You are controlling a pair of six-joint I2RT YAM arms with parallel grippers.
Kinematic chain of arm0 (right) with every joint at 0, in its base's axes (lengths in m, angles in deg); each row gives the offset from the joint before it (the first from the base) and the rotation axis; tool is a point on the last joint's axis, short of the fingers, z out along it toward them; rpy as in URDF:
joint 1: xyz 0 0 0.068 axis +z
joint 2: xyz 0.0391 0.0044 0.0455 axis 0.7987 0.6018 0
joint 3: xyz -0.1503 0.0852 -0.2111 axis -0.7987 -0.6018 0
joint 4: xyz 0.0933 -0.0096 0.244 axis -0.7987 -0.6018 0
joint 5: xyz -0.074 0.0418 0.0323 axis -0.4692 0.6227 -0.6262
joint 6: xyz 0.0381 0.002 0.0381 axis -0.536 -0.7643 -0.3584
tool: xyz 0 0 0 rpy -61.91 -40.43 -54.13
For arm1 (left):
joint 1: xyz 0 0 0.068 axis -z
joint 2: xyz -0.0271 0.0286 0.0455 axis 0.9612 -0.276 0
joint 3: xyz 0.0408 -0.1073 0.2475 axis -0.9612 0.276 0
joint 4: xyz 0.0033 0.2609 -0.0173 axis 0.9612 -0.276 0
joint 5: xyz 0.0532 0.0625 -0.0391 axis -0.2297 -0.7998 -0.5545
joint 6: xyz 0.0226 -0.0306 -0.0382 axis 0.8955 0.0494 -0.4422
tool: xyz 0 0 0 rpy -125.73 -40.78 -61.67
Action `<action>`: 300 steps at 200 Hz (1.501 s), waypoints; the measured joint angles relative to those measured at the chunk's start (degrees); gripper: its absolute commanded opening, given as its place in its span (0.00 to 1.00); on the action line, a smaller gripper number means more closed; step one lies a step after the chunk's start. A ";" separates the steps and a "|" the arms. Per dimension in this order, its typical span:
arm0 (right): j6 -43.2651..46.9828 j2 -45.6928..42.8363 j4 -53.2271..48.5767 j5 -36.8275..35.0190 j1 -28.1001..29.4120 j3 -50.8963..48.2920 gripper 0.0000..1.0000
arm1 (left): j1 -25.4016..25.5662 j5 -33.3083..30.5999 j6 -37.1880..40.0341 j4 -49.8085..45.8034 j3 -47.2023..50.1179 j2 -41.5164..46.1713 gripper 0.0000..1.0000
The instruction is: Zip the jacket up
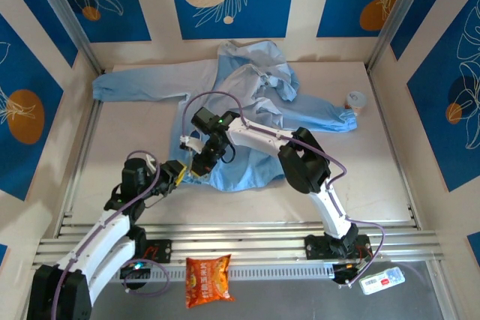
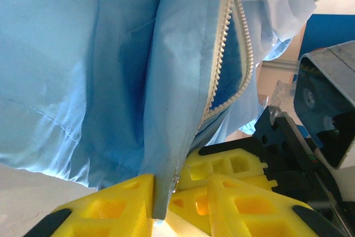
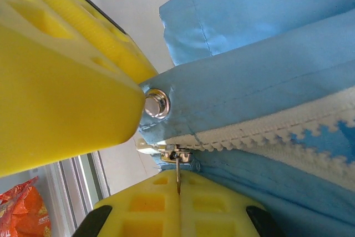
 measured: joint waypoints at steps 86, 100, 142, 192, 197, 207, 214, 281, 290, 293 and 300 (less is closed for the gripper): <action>-0.24 0.00 0.07 0.28 0.00 0.00 0.00 | 1.38 -1.51 -1.22 7.10 0.76 -6.80 0.28; -0.48 0.00 0.07 0.37 -0.02 0.00 0.00 | 1.73 -1.62 -1.18 8.98 0.79 -8.68 0.17; -1.05 0.13 -0.11 0.37 -0.28 0.00 0.00 | 2.12 -1.86 0.28 10.56 0.74 -10.43 0.00; -2.51 0.28 0.09 0.83 -0.39 0.02 0.00 | 2.14 -1.70 6.75 1.75 -1.31 -6.40 0.00; -2.73 0.31 0.11 0.92 -0.39 0.02 0.00 | 2.14 -1.60 7.54 0.72 -1.68 -6.19 0.00; -3.32 0.35 0.13 1.09 -0.37 0.02 0.00 | 2.12 -1.53 8.87 -0.90 -2.29 -5.90 0.00; -3.67 0.44 0.17 1.22 -0.39 0.02 0.00 | 2.12 -1.38 9.81 -2.03 -2.69 -5.81 0.00; -7.52 1.25 1.20 1.95 -0.11 0.00 0.00 | 2.12 -0.94 13.99 -7.39 -3.37 -4.17 0.00; -7.50 1.25 1.33 2.34 -0.11 0.00 0.00 | 2.12 -0.96 14.12 -7.58 -3.37 -3.98 0.09; -7.50 1.25 1.33 2.34 -0.11 0.00 0.00 | 2.12 -0.94 14.14 -7.61 -3.37 -3.96 0.15; -7.48 1.25 1.38 2.58 -0.11 0.00 0.00 | 2.12 -0.90 14.32 -7.74 -3.41 -3.96 0.24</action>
